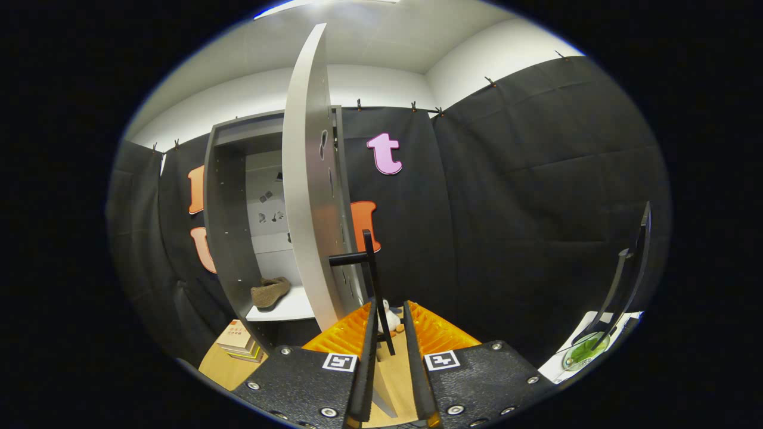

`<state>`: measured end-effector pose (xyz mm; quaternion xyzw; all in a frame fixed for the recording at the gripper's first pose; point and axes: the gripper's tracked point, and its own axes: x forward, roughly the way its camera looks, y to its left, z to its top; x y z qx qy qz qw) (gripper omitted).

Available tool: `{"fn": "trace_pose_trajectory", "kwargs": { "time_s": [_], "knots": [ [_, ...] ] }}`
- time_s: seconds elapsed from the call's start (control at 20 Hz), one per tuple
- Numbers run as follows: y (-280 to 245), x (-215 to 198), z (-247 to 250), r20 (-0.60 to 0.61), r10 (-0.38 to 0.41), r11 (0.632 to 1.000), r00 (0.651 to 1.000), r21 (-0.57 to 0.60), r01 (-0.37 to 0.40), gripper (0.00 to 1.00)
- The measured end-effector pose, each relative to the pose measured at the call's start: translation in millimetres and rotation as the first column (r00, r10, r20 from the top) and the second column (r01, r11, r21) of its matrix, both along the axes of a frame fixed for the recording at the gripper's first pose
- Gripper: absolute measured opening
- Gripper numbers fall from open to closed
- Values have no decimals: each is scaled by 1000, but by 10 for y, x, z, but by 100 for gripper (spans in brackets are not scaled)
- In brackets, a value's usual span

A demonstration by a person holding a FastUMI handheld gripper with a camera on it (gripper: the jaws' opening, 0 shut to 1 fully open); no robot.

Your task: Open the shoe cabinet door, grab the shoes and put them into the shoe cabinet, then close the shoe cabinet door.

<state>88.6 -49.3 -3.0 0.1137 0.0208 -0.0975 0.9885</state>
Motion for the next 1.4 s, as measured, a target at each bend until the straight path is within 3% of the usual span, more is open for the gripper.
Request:
{"fn": "trace_pose_trajectory", "kwargs": {
  "time_s": [0.65,0.85,1.15,1.4],
  "knots": [
    [-336,-148,-147,-65,-109,987,992,-122,100,27],
    [-271,-238,-223,-88,-111,990,990,-101,102,30],
    [493,-413,-542,-97,8,1000,995,-17,-10,30],
    [1351,-465,-1371,-198,152,986,968,104,-133,30]
  ]
}}
